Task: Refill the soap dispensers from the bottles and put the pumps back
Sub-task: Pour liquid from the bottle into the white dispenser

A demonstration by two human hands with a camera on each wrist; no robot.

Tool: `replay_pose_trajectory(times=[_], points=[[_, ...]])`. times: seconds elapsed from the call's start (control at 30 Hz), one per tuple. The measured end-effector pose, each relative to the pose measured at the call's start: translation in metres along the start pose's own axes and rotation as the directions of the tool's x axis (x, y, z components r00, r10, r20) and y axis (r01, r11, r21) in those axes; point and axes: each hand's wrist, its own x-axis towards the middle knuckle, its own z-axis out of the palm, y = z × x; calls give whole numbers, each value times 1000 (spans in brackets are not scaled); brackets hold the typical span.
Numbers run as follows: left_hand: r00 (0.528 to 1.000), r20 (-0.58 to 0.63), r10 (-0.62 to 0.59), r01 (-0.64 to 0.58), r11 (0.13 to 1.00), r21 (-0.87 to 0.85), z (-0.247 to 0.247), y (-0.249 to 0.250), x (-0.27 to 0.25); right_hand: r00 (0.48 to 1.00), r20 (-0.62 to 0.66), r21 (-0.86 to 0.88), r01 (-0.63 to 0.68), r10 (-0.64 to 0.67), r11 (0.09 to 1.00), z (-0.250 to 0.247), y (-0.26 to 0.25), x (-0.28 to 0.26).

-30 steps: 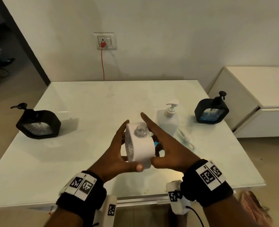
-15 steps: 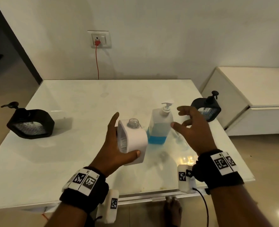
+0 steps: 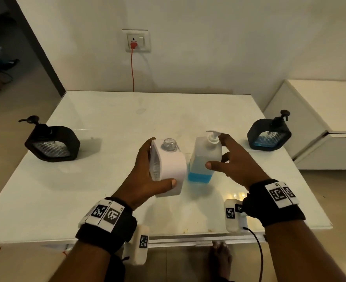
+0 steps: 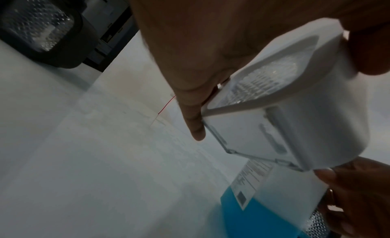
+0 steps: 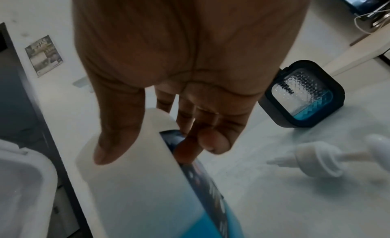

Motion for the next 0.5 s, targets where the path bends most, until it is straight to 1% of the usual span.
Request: replay_pose_trajectory(times=[0.1, 0.23, 0.43, 0.5], points=[[1000, 17, 0, 1, 1000, -25, -8, -1, -3, 993, 103, 2, 53, -53, 999, 1, -1, -7], [998, 59, -14, 15, 1000, -22, -11, -4, -8, 980, 185, -20, 81, -76, 997, 7, -2, -12], [994, 104, 21, -20, 1000, -7, 1, -2, -9, 978, 181, -44, 116, -106, 992, 11, -6, -11], [995, 100, 21, -19, 1000, -21, 4, -1, -8, 978, 179, -57, 114, -103, 992, 10, -6, -11]])
